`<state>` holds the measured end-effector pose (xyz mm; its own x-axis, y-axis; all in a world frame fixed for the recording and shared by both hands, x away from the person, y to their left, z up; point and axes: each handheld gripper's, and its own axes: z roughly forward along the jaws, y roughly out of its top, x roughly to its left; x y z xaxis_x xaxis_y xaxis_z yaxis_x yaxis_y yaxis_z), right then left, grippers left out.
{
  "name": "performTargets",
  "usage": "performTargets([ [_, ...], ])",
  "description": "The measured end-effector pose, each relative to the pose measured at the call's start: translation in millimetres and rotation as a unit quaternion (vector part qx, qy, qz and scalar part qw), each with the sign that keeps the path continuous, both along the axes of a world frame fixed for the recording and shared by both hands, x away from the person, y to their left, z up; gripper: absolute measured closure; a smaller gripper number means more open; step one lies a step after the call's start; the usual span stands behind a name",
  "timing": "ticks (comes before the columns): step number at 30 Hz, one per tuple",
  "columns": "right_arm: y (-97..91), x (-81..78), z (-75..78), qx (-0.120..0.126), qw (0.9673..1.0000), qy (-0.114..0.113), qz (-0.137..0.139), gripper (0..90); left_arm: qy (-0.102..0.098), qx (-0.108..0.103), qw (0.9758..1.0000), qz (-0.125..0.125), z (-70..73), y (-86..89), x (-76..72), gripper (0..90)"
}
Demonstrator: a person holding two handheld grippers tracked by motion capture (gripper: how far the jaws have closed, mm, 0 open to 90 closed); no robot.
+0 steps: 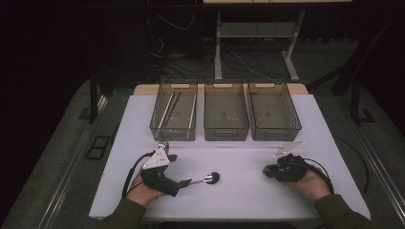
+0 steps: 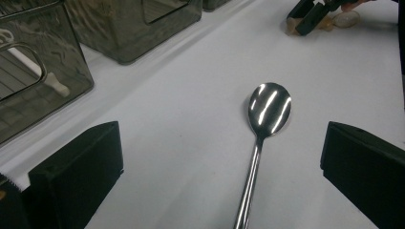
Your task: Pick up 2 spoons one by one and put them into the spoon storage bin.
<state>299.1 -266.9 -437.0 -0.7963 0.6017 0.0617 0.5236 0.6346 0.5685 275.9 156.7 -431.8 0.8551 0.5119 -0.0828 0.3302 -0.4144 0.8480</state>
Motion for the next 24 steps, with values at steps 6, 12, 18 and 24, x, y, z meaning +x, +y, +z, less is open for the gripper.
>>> performTargets([
  [6, -5.8, 2.0, 4.8, 0.033, 0.9993, 0.005, -0.013, 74.3, 0.000, 0.002, 1.0000, -0.003, -1.1, -1.7, -0.3, 0.0],
  [12, -9.0, 3.8, 11.4, 0.060, 0.9978, 0.002, -0.027, 74.3, -0.002, 0.007, 1.0000, -0.004, -1.4, -2.2, -0.2, 0.0],
  [18, -10.5, 7.7, 18.5, 0.080, 0.9961, -0.006, -0.037, 74.3, -0.004, 0.007, 0.9999, -0.006, -1.6, -2.8, -0.3, 0.0],
  [24, -10.2, 11.5, 24.0, 0.096, 0.9942, -0.014, -0.047, 74.2, -0.002, 0.007, 0.9999, -0.008, -1.7, -3.4, -0.5, 0.0],
])
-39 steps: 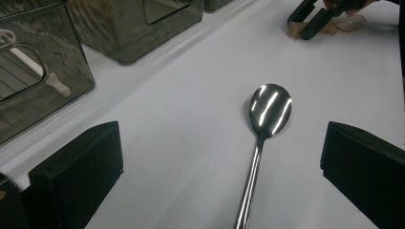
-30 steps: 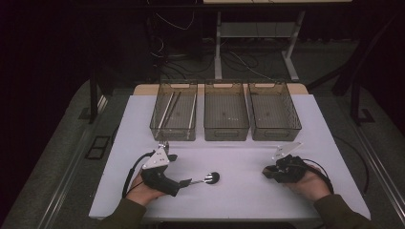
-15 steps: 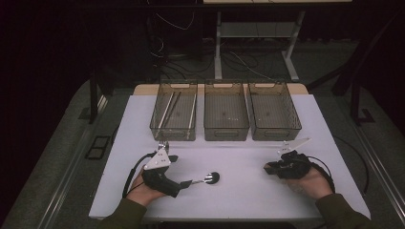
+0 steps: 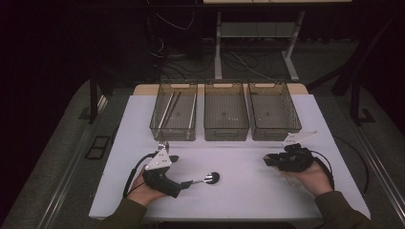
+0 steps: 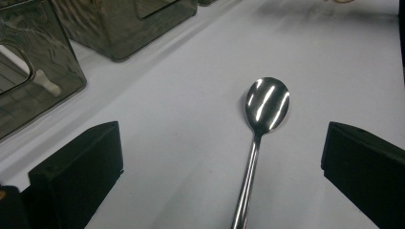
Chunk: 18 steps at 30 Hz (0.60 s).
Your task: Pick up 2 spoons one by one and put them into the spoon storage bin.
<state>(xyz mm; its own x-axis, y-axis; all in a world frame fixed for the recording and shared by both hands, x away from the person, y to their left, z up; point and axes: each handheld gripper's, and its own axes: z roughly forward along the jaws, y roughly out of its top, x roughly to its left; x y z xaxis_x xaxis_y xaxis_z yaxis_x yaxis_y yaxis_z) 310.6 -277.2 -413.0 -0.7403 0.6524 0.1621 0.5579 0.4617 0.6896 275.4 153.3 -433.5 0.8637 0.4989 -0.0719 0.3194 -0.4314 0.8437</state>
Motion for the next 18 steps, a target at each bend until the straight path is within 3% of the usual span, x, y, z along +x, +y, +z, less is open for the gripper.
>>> performTargets([
  [9, 5.3, 8.9, 10.5, 0.022, 0.9997, -0.008, -0.006, 74.1, -0.001, -0.007, 0.9999, 0.010, 0.7, 0.2, 0.4, 0.0],
  [18, 17.0, 25.2, 24.3, 0.044, 0.9988, -0.021, -0.006, 74.1, 0.004, -0.005, 1.0000, 0.003, -0.3, -0.8, 0.5, 0.0],
])
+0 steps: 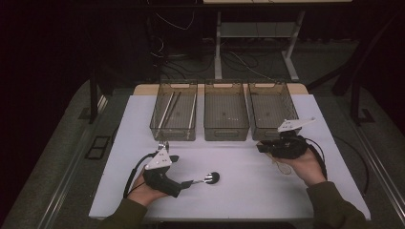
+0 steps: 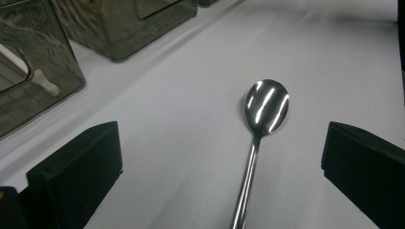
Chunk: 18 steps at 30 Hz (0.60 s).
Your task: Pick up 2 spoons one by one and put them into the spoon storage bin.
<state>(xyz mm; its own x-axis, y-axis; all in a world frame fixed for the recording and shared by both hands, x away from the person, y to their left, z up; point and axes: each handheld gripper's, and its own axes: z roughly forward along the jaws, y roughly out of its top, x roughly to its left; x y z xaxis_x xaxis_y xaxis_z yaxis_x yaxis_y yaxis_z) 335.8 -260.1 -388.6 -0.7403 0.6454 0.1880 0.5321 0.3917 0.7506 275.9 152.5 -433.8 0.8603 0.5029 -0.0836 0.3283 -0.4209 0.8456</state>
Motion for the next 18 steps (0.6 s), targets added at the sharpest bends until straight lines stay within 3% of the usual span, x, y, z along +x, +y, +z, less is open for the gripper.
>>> performTargets([
  [18, 21.4, 24.3, 17.1, 0.031, 0.9993, -0.021, -0.009, 74.0, 0.003, -0.005, 1.0000, 0.003, -0.6, -0.5, -0.5, 0.0],
])
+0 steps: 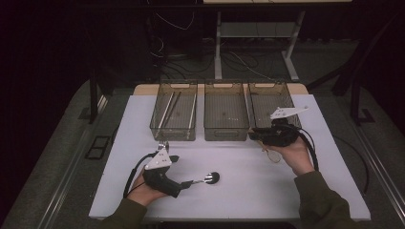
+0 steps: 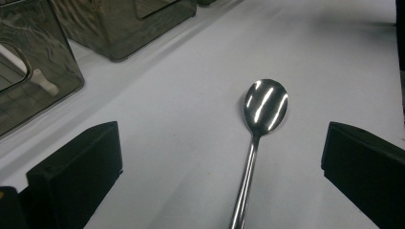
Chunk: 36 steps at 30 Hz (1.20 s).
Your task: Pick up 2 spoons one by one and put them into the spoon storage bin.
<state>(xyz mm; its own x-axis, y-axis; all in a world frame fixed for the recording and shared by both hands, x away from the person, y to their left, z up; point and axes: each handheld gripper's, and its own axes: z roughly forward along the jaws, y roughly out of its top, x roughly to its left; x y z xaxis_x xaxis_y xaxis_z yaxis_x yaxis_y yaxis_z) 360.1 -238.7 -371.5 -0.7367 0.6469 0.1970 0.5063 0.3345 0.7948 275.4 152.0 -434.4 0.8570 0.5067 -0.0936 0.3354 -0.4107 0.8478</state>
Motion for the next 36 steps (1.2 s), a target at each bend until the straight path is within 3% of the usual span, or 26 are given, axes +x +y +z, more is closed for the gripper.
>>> performTargets([
  [4, 4.6, 6.3, 3.1, 0.013, 0.9999, -0.005, -0.004, 74.0, 0.001, 0.000, 1.0000, 0.000, -0.4, -0.1, 0.4, 0.0],
  [13, 14.1, 28.5, 14.4, 0.016, 0.9998, -0.009, -0.012, 73.9, 0.000, 0.003, 1.0000, 0.002, -0.5, 0.6, 0.4, 0.0],
  [31, 30.7, 76.7, 22.4, 0.031, 0.9984, 0.012, -0.045, 73.9, -0.003, 0.008, 1.0000, 0.001, -0.6, 0.3, -0.1, 0.0],
  [36, 36.5, 88.9, 22.3, 0.021, 0.9981, 0.019, -0.055, 73.8, -0.002, 0.009, 1.0000, 0.000, -0.3, 0.2, -0.2, 0.0],
])
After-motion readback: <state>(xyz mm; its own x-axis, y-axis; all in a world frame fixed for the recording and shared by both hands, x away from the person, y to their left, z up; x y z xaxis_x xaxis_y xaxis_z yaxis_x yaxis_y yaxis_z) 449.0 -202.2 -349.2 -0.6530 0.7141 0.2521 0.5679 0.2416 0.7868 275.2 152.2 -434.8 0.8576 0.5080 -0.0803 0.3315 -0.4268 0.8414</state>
